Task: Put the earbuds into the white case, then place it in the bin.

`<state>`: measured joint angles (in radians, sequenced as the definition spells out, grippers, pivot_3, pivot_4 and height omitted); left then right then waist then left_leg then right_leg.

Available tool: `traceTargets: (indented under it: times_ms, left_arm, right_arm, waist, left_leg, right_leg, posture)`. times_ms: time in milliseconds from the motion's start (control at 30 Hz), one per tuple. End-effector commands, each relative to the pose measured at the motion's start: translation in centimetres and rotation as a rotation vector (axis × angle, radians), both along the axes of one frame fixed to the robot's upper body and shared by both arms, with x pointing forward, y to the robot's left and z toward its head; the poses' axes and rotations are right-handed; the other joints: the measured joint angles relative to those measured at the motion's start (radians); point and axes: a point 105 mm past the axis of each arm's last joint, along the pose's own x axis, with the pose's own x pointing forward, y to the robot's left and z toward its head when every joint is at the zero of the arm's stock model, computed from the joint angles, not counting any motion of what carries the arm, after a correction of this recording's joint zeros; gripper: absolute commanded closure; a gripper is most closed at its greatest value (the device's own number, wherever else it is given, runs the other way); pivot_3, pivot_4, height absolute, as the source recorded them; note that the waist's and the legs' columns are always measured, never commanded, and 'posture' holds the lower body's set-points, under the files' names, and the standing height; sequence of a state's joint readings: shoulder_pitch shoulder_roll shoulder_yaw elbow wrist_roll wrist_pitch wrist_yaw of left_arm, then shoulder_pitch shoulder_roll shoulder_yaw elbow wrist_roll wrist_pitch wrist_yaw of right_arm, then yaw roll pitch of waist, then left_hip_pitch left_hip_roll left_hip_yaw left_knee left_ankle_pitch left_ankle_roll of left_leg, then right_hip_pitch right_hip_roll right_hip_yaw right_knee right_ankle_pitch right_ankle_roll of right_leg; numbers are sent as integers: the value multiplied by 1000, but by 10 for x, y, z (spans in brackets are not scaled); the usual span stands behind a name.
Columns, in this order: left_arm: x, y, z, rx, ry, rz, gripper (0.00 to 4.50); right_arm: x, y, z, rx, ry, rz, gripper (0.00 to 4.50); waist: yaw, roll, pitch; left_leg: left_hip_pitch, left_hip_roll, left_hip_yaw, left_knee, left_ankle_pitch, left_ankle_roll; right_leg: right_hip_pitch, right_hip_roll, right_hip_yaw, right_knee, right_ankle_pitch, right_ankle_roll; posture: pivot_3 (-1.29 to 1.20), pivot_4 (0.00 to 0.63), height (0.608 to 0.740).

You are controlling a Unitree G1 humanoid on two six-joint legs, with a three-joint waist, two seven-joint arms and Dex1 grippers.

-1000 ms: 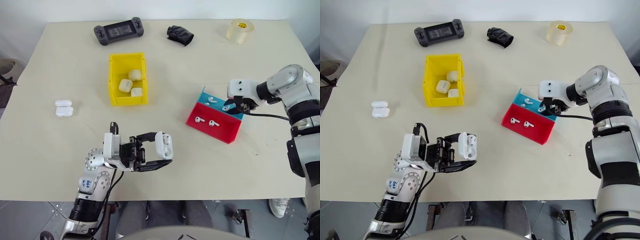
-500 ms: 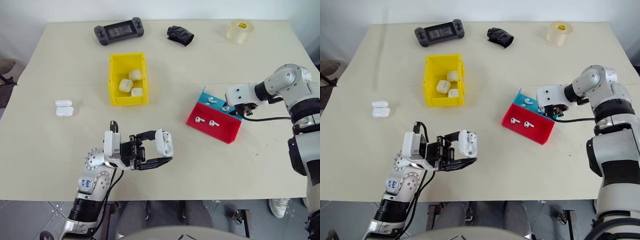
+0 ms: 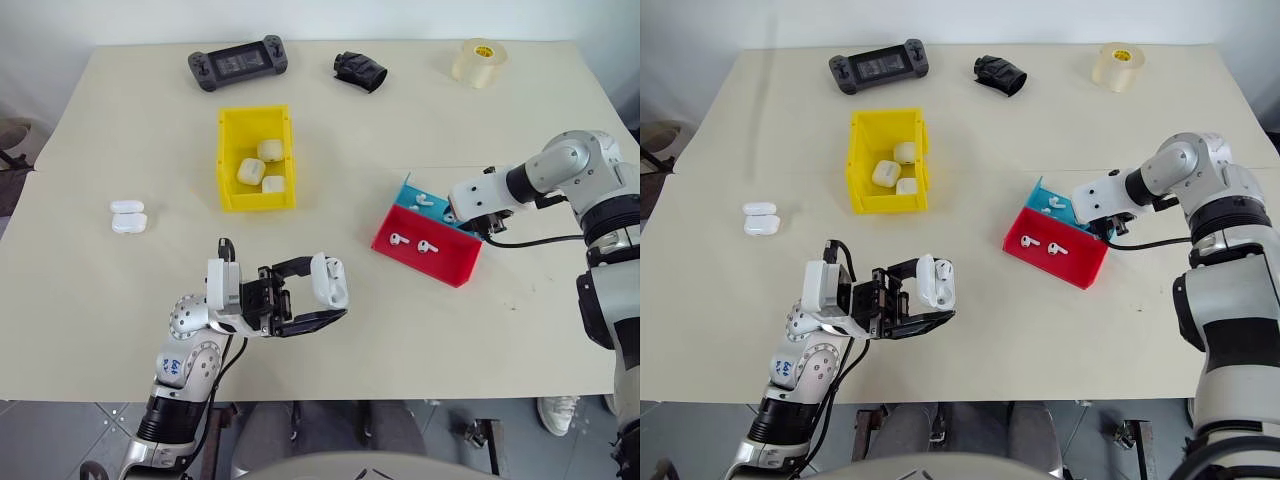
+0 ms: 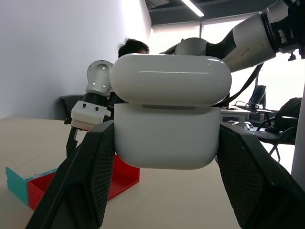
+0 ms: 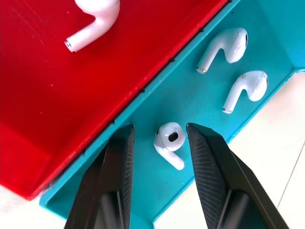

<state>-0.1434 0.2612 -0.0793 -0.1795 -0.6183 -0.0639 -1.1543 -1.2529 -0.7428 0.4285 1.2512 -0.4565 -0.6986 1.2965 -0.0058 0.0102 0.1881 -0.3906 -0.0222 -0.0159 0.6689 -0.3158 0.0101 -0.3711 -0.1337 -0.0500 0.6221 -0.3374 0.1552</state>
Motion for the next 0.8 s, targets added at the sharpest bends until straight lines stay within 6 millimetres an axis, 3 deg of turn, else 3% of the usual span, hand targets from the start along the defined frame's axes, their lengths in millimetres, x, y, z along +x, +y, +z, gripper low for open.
traceTargets:
  times_ms: [33, 100, 333, 533, 800]
  left_arm:
    - [-4, 0, 10, -12, -43, -4, 1703]
    - [-4, 1, 10, -10, -42, -3, 1703]
    - [-3, 2, 11, -2, -42, -2, 1703]
    - [-3, 2, 12, -1, -42, -5, 1703]
    - [-1, 1, 13, 8, -41, -28, 1703]
  right_arm:
    - [0, -5, 2, -25, -2, -15, 3568]
    - [1, -5, 2, -24, -7, -16, 4062]
    - [3, -1, 7, 17, -39, -11, 4062]
    - [5, -4, 28, 194, -78, -83, 4062]
    - [-9, -18, 24, 312, -20, -116, 4062]
  waist:
    - [0, 0, 0]
    - [0, 0, 0]
    - [-1, 0, 0]
    - [-1, 0, 0]
    - [1, 0, 0]
  left_leg:
    - [0, 0, 0, 0, 0, 0]
    - [0, 0, 0, 0, 0, 0]
    - [0, 0, 0, 1, 0, 0]
    - [0, 0, 0, 1, 0, 0]
    - [0, 0, 0, 1, 0, 0]
  right_leg:
    - [0, 0, 0, 0, 0, 0]
    - [0, 0, 0, 0, 0, 0]
    - [0, 0, 0, 1, 0, 0]
    - [0, 0, 0, 1, 0, 0]
    - [1, 0, 0, 0, 0, 0]
  posture:
    - [0, 150, 740]
    - [0, 150, 740]
    - [0, 150, 740]
    - [0, 150, 740]
    - [0, 150, 740]
